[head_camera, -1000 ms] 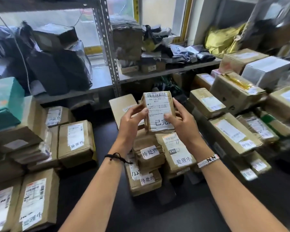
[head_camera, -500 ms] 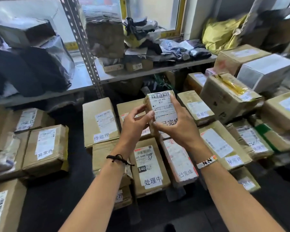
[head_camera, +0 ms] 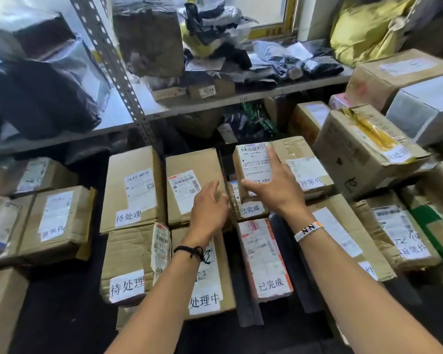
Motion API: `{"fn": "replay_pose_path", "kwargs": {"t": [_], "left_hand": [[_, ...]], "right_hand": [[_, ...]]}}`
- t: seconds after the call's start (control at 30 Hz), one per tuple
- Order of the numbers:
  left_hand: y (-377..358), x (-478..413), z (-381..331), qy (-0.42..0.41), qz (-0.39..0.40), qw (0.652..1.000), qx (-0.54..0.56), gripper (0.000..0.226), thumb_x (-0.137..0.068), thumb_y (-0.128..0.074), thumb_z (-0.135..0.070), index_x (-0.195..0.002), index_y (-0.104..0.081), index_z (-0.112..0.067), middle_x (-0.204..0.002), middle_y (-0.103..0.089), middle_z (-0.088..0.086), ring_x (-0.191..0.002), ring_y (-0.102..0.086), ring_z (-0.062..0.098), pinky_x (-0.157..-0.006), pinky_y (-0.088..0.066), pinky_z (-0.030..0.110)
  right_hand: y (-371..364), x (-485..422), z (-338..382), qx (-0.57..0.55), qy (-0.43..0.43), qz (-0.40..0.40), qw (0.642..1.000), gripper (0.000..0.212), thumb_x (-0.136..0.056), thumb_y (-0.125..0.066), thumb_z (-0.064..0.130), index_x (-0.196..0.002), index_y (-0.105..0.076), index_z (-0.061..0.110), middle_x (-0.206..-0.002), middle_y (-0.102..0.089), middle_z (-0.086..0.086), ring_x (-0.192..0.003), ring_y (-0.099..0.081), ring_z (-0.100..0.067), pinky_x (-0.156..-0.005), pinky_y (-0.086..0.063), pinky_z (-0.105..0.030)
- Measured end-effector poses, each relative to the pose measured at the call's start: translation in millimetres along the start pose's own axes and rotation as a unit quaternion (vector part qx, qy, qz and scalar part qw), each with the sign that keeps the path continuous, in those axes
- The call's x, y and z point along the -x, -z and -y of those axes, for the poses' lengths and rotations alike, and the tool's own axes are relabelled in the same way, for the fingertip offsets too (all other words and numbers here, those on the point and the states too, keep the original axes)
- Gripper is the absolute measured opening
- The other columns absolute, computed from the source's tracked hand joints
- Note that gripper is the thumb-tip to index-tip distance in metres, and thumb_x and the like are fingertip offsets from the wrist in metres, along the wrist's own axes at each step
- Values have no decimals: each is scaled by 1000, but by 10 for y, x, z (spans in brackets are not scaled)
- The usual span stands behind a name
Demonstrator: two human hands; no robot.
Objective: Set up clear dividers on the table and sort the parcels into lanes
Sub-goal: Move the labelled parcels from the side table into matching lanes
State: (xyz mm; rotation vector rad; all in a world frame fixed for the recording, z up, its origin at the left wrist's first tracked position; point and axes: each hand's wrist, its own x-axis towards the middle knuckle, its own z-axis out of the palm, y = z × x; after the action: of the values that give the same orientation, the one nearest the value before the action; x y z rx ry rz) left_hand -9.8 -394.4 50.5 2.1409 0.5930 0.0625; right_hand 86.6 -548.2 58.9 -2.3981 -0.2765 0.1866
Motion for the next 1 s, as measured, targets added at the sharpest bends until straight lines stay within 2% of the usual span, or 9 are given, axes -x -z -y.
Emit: {"fn": "replay_pose_path", "kwargs": {"t": [0.13, 0.23, 0.37, 0.57, 0.73, 0.87, 1.0], "left_hand": [[-165, -10, 205, -11, -15, 997, -81, 52, -108, -45, -13, -160, -38, -9, -170, -30, 4, -157, -23, 21, -126, -11, 26], [-218, -12, 271, -21, -27, 996, -86, 55, -105, -44, -5, -159, -39, -10, -170, -30, 3, -157, -21, 18, -124, -8, 21], [-204, -31, 286, -20, -32, 996, -83, 54, -106, -43, -6, -159, -39, -10, -169, -31, 2, -157, -21, 17, -127, -10, 24], [-187, -13, 397, -19, -47, 993, -109, 53, -107, -44, -13, -160, -38, -12, -169, -30, 0, -157, -22, 16, -128, -12, 27], [-229, -30, 379, -21, -53, 992, -109, 51, -108, -45, -15, -158, -42, -13, -168, -34, -1, -155, -25, 15, -126, -15, 26], [-272, 23, 321, -34, -64, 989, -131, 50, -108, -45, -22, -158, -43, -13, -167, -37, 1, -155, -28, 17, -127, -18, 31], [-194, 79, 252, -48, -88, 985, -142, 51, -108, -45, -26, -157, -43, -13, -166, -37, 2, -155, -28, 19, -127, -22, 36]], "right_hand": [[-292, -271, -133, 21, -33, 39, 998, 113, -76, -69, 74, -164, -3, 47, -143, -47, -7, -120, -59, -33, -83, -40, -39], [-528, -418, -201, 38, -55, 79, 995, 111, -78, -70, 70, -164, -4, 45, -144, -45, -11, -122, -58, -38, -91, -46, -44], [-741, -503, -261, 63, -61, 126, 988, 111, -81, -66, 75, -164, 1, 44, -151, -38, -16, -129, -52, -46, -105, -46, -52], [-781, -539, -216, 42, -63, 172, 982, 112, -81, -67, 75, -163, 3, 47, -155, -36, -14, -131, -52, -43, -109, -45, -57], [-703, -495, -209, 49, -70, 174, 981, 113, -82, -67, 75, -163, 6, 46, -157, -35, -14, -134, -51, -43, -110, -44, -58], [-626, -428, -192, 129, -33, 132, 982, 109, -82, -49, 89, -162, 10, 45, -171, -19, -13, -146, -38, -46, -113, -35, -60], [-515, -339, -79, 151, 6, 90, 984, 101, -86, -41, 89, -164, 4, 43, -174, -16, -9, -150, -35, -42, -115, -34, -58]]}}
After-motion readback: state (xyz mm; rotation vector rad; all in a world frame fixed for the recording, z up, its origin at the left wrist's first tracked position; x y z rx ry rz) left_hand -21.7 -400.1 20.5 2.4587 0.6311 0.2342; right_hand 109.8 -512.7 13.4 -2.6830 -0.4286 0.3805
